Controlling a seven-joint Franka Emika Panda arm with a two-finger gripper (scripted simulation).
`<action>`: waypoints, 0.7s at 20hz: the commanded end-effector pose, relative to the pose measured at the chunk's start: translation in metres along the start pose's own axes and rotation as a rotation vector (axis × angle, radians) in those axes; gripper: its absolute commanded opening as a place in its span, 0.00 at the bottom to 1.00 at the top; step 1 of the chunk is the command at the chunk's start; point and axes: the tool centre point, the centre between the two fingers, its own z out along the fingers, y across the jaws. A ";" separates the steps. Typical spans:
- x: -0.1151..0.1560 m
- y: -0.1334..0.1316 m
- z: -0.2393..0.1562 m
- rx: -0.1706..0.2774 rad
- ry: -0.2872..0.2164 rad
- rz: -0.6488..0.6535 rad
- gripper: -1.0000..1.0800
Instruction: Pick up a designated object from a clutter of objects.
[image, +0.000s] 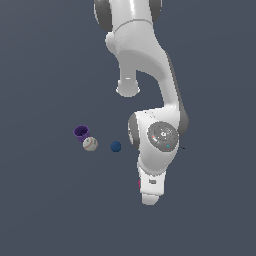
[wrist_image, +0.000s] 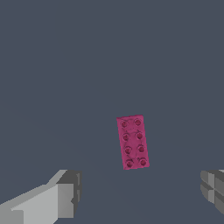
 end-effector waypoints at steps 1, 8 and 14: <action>0.003 0.002 0.009 -0.001 0.006 -0.048 0.96; 0.008 0.005 0.024 -0.003 0.017 -0.124 0.96; 0.008 0.006 0.026 -0.002 0.018 -0.131 0.96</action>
